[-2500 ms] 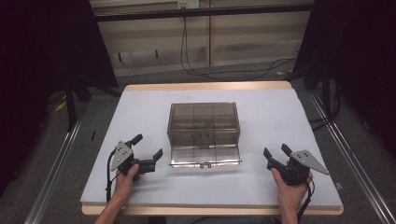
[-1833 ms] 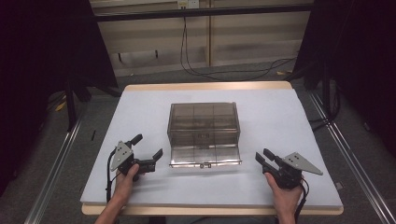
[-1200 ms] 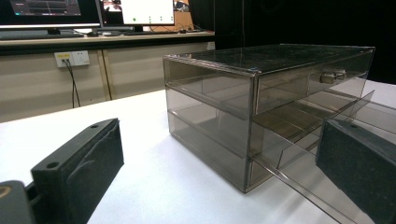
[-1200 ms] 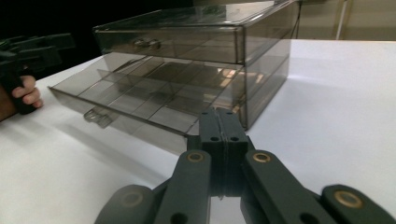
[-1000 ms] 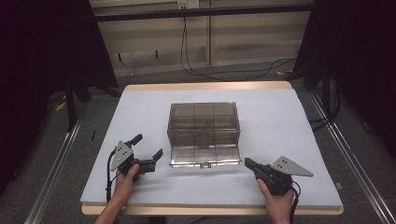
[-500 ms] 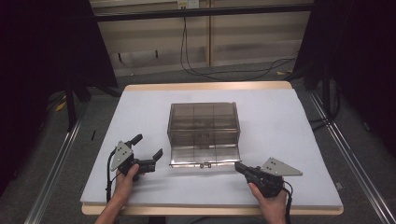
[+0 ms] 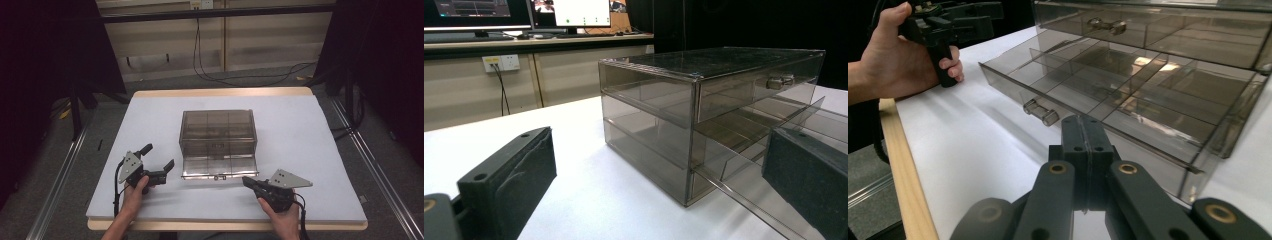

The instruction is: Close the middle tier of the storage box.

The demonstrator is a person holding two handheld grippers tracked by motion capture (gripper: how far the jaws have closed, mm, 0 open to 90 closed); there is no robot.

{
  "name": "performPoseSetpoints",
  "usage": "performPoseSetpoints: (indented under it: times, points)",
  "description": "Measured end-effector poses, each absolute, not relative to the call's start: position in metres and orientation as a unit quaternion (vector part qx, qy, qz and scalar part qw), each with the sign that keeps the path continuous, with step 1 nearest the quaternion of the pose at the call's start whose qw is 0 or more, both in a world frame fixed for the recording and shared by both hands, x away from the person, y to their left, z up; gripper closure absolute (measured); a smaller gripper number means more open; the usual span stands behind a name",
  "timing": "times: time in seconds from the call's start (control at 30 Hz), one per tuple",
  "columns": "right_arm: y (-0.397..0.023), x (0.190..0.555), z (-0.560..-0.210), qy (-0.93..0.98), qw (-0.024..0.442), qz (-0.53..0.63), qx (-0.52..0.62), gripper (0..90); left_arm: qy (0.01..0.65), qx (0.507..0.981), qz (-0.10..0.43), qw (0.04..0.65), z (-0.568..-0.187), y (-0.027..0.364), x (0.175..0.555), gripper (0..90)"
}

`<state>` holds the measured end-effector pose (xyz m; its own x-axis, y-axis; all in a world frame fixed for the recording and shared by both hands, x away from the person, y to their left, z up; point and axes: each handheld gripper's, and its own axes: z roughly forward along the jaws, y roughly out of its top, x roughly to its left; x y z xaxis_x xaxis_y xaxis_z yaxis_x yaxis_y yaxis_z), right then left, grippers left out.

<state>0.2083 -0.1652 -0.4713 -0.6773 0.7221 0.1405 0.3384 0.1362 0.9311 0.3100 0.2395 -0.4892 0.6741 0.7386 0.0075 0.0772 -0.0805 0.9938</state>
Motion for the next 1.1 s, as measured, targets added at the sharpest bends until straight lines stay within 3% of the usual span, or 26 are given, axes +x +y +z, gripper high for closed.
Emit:
performPoseSetpoints:
  times: [1.1]
  points:
    - [-0.113,0.223,-0.477,0.784,0.125,0.520,0.316,90.0,0.296,0.684,0.273,0.608,-0.489,0.240,0.310,0.9]
